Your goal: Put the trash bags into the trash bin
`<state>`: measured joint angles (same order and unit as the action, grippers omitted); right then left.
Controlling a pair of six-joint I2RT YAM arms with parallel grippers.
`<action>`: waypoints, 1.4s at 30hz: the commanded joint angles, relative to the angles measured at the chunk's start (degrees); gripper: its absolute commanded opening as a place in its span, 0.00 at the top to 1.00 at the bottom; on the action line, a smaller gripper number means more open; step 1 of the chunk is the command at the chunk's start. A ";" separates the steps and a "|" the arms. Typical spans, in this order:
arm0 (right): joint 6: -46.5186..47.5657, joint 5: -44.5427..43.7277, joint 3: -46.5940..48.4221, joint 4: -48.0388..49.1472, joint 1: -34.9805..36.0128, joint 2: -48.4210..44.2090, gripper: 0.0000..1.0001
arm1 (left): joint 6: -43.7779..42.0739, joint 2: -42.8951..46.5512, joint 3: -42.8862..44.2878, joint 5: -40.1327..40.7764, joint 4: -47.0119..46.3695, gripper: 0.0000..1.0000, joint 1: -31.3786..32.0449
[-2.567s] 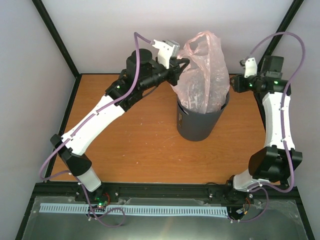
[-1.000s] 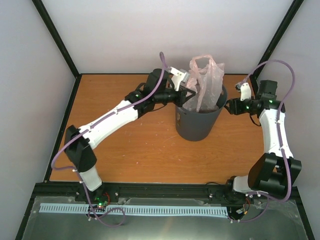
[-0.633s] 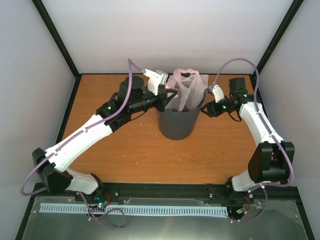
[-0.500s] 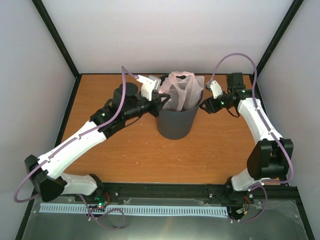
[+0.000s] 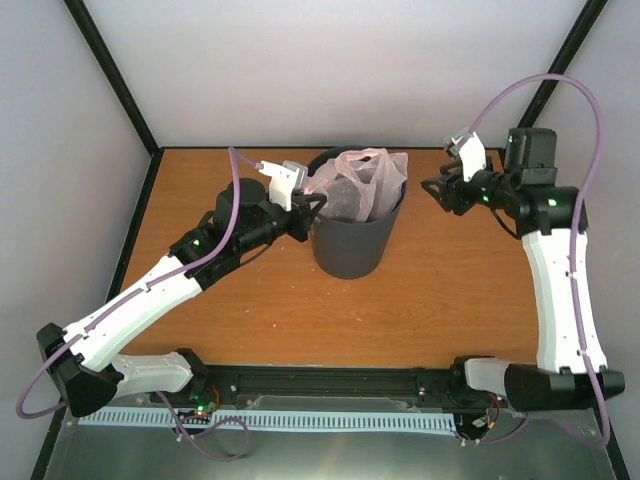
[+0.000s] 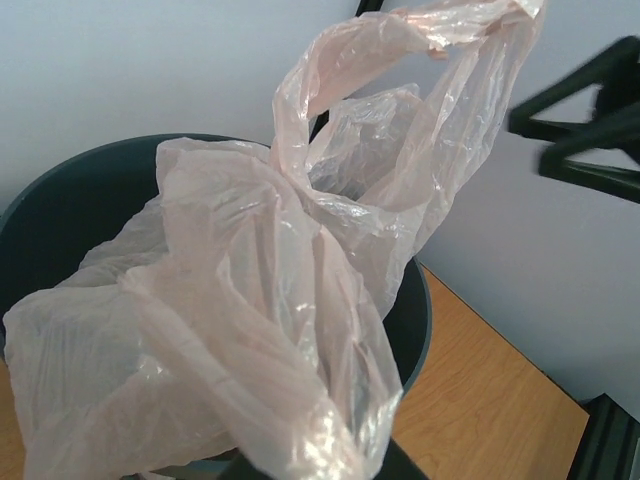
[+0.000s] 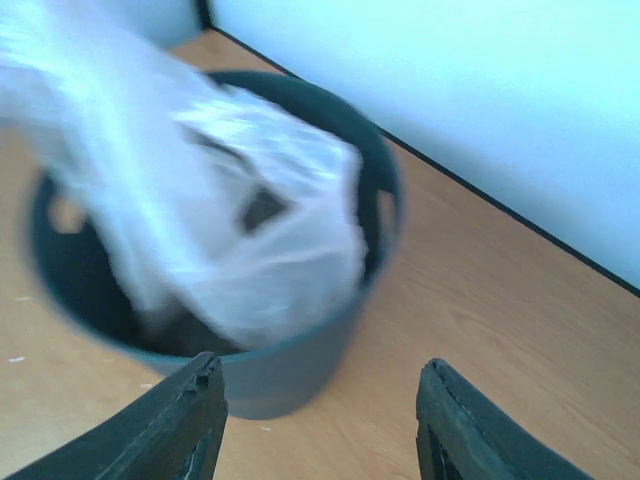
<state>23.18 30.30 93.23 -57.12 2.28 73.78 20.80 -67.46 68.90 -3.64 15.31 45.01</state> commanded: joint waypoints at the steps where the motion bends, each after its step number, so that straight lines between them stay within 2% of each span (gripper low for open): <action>1: 5.95 14.62 0.51 -10.08 3.09 -3.35 0.51 | 0.15 0.75 0.70 0.67 -2.62 0.99 0.07; 8: 4.62 9.75 2.11 -7.49 18.32 -2.61 0.55 | 0.84 -0.01 0.82 -0.32 -4.61 0.99 0.07; 12: 2.28 4.84 3.53 -2.82 23.18 -0.11 0.52 | 1.30 -0.39 0.97 -0.95 -5.49 0.99 0.07; 17: -3.46 -0.65 3.54 6.39 23.73 2.28 0.44 | 1.40 -0.12 0.75 -1.02 -6.46 0.99 0.07; 22: -7.27 -2.24 1.73 15.24 23.69 4.03 0.32 | 1.22 -0.43 1.23 -1.58 -6.27 0.99 0.07; 33: -17.75 8.62 3.01 29.00 24.27 11.99 0.25 | 1.11 -0.14 -0.13 -4.08 -7.93 0.99 0.06; 35: -18.82 9.94 3.92 30.14 24.64 13.24 0.29 | 1.03 -0.06 -0.30 -3.90 -7.88 0.99 0.07; 41: -19.22 12.84 3.76 29.41 24.69 12.39 0.58 | 0.32 1.06 -1.33 -1.25 -7.25 0.99 0.05; 42: -18.86 13.32 3.66 28.62 24.65 11.75 0.66 | 0.18 1.27 -1.39 -0.86 -7.12 0.99 0.07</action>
<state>5.02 40.05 95.70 -29.69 26.44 87.92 21.54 -67.72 67.79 -6.17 9.34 45.01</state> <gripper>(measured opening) 0.443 0.015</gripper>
